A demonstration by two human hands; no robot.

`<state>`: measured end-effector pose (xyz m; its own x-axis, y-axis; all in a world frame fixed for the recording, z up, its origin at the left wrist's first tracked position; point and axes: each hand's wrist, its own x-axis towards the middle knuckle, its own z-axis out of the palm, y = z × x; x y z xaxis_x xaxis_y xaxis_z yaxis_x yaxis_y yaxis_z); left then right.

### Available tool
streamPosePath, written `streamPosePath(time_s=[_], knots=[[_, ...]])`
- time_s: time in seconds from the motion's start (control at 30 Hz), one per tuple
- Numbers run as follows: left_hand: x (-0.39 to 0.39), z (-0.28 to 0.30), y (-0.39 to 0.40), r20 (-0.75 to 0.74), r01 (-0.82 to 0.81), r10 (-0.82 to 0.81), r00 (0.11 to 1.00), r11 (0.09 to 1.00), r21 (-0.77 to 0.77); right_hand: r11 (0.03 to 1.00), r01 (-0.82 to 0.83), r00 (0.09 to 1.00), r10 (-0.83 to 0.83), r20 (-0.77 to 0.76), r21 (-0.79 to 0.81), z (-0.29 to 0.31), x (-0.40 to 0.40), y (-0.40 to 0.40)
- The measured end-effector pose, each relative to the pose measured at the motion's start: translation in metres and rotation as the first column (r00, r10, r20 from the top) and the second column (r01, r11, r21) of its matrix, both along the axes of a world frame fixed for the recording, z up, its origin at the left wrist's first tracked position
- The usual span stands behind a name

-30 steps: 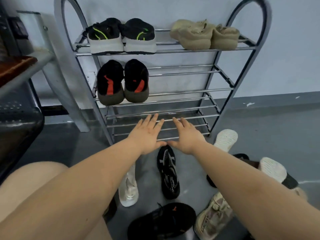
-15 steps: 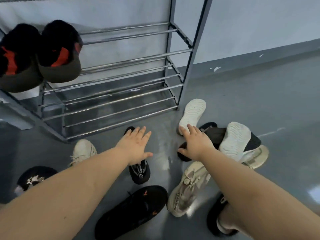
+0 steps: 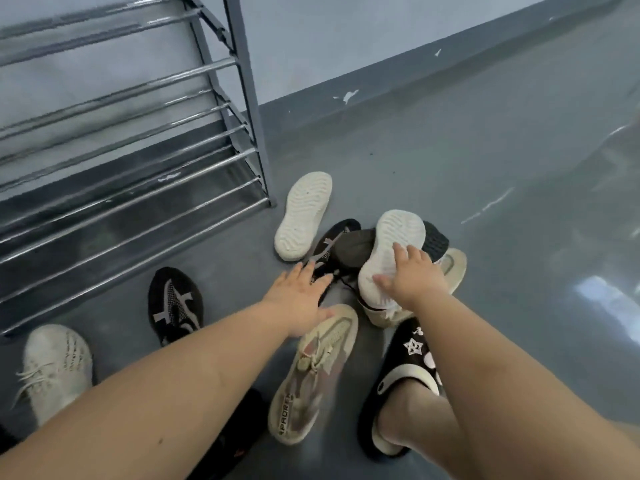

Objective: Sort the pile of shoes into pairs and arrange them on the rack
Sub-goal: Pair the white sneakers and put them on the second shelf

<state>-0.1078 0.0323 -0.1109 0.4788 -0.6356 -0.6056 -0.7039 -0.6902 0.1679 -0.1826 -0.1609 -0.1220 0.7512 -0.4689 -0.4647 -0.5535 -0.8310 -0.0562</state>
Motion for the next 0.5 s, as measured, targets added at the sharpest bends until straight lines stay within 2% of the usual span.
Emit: streamPosePath(time_s=[0.13,0.23,0.3,0.37,0.43,0.5], knots=[[0.002,-0.010,-0.042,-0.027,-0.002,0.001,1.000,1.000,-0.025,0.994,0.071,0.997,-0.073,0.028,0.087,-0.017,-0.009,-0.012],[0.000,-0.018,-0.067,-0.142,-0.203,0.192,0.971,0.977,-0.067,0.971,0.156,0.983,-0.170,0.062,0.181,-0.023,-0.012,-0.022],[-0.008,-0.022,-0.079,-0.349,-0.450,0.396,0.849,0.889,-0.085,0.893,0.328,0.927,-0.367,0.078,0.308,-0.029,-0.011,-0.026],[-0.017,-0.026,-0.086,-0.521,-0.646,0.518,0.679,0.758,-0.088,0.758,0.465,0.841,-0.540,0.040,0.458,-0.031,-0.007,-0.027],[-0.022,-0.030,-0.085,-0.588,-0.765,0.583,0.561,0.637,-0.098,0.655,0.506,0.789,-0.614,0.006,0.561,-0.033,-0.003,-0.026],[-0.020,-0.034,-0.079,-0.630,-0.844,0.626,0.460,0.528,-0.091,0.513,0.529,0.714,-0.699,-0.028,0.675,-0.030,0.002,-0.024]])
